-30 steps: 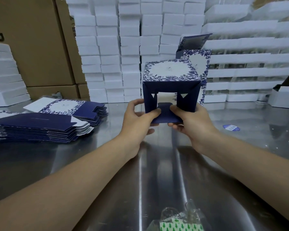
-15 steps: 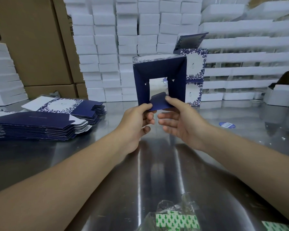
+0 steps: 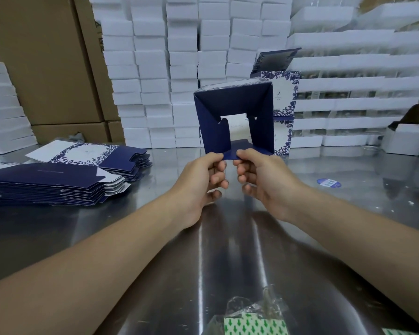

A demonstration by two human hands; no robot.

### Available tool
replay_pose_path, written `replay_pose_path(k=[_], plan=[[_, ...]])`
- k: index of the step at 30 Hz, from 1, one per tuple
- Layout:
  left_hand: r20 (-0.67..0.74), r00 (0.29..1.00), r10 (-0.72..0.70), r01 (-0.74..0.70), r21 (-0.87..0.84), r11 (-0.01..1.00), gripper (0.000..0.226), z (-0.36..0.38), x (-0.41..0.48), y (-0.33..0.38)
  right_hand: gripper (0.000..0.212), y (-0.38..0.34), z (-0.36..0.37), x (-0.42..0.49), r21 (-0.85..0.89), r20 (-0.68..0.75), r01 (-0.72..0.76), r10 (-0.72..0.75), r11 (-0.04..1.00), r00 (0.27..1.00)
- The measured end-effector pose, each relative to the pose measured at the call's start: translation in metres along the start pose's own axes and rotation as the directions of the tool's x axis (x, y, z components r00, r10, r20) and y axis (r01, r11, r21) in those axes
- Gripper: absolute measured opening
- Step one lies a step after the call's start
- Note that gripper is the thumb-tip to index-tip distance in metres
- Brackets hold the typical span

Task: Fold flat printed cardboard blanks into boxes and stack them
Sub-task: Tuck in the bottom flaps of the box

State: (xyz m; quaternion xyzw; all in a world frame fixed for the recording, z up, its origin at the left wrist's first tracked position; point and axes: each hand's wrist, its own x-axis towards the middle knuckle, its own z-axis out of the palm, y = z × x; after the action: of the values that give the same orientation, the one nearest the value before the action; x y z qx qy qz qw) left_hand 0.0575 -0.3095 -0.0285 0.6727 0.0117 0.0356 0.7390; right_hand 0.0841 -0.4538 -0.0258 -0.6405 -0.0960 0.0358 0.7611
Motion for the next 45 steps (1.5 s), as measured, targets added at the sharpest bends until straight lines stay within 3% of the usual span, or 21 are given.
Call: replay_pose_path(k=[9, 19, 28, 35, 39, 45], plan=[[-0.008, 0.999, 0.050, -0.050, -0.017, 0.999, 0.039, 0.0011, -0.0003, -0.0009, 0.020, -0.0010, 0.0000, -0.0020, 0.003, 0.198, -0.093, 0.091, 0.996, 0.976], [0.022, 0.996, 0.085, -0.086, 0.039, 0.996, 0.044, 0.0020, -0.0020, -0.0003, 0.024, -0.0019, 0.0027, -0.0025, 0.045, 0.230, -0.077, 0.065, 0.996, 0.971], [-0.023, 0.998, 0.056, -0.056, -0.001, 0.998, 0.043, -0.0002, -0.0003, 0.0010, 0.030, -0.0044, -0.0007, -0.0008, 0.083, 0.045, -0.082, 0.079, 0.993, 0.996], [0.013, 0.997, 0.070, -0.071, 0.056, 0.996, 0.047, -0.0023, 0.0006, 0.0026, 0.029, -0.0063, 0.0004, -0.0021, 0.098, 0.065, -0.076, 0.070, 0.992, 0.995], [-0.001, 0.995, 0.096, -0.096, 0.019, 0.995, 0.044, -0.0032, 0.0017, 0.0014, 0.031, -0.0041, 0.0021, -0.0035, 0.013, 0.088, -0.061, 0.060, 0.998, 0.994], [-0.030, 0.996, 0.084, -0.084, -0.008, 0.996, 0.038, -0.0047, 0.0032, 0.0033, 0.030, -0.0064, -0.0008, -0.0013, 0.015, 0.024, -0.046, 0.045, 0.999, 0.999]])
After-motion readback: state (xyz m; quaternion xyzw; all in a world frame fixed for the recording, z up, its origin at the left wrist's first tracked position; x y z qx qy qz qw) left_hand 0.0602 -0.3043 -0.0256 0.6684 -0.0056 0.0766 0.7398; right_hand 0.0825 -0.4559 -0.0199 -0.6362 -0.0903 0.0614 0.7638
